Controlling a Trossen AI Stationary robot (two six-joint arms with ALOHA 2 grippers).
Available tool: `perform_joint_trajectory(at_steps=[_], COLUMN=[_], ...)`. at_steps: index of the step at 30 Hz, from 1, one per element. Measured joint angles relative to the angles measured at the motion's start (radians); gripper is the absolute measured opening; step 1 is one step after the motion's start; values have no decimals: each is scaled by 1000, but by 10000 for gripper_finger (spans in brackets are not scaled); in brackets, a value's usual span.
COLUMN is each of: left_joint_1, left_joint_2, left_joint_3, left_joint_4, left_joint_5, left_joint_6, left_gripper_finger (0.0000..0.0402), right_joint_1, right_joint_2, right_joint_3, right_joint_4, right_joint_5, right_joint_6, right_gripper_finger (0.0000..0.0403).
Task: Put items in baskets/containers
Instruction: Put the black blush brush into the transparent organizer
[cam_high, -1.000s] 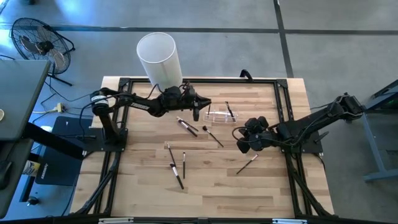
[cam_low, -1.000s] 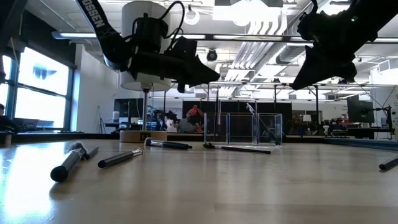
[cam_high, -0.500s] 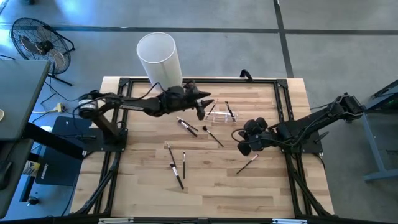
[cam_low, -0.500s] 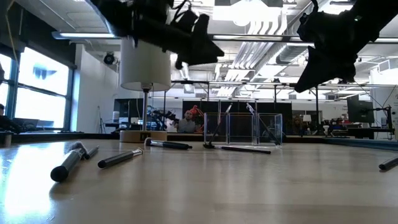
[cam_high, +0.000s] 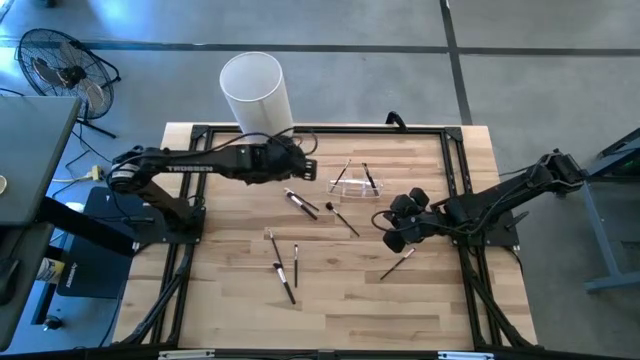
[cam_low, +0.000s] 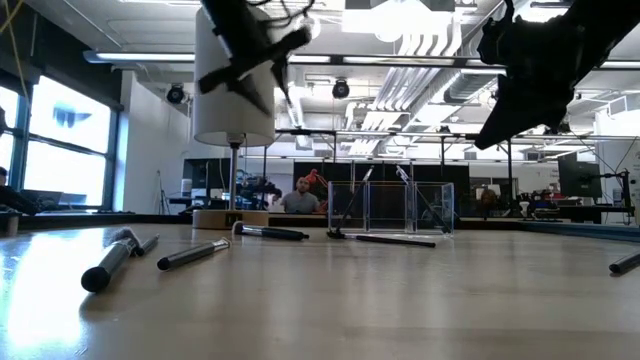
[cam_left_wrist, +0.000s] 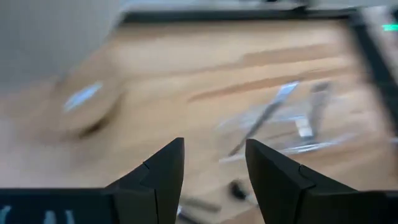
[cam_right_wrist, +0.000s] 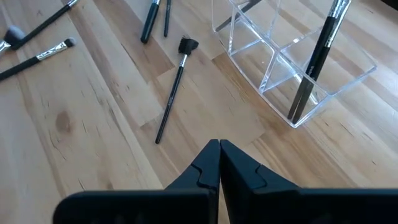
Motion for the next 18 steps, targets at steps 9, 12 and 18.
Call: perform_joint_trajectory(at_steps=[9,12,18], left_joint_1=[1,2,2], left_joint_2=[97,150,269], left_joint_3=[1,-1,1], left_joint_4=[-175,-188,-187], left_joint_5=[32,61,141], left_joint_6=[-368,-428,-583], left_gripper_finger=[170,170,170], right_joint_1=[0,0,0], right_joint_2=[0,0,0], right_joint_3=[0,0,0], right_joint_4=[1,2,1], right_joint_5=[-54,-54,-52], right_joint_6=[-75,-78,-89], right_gripper_finger=[3,6,2])
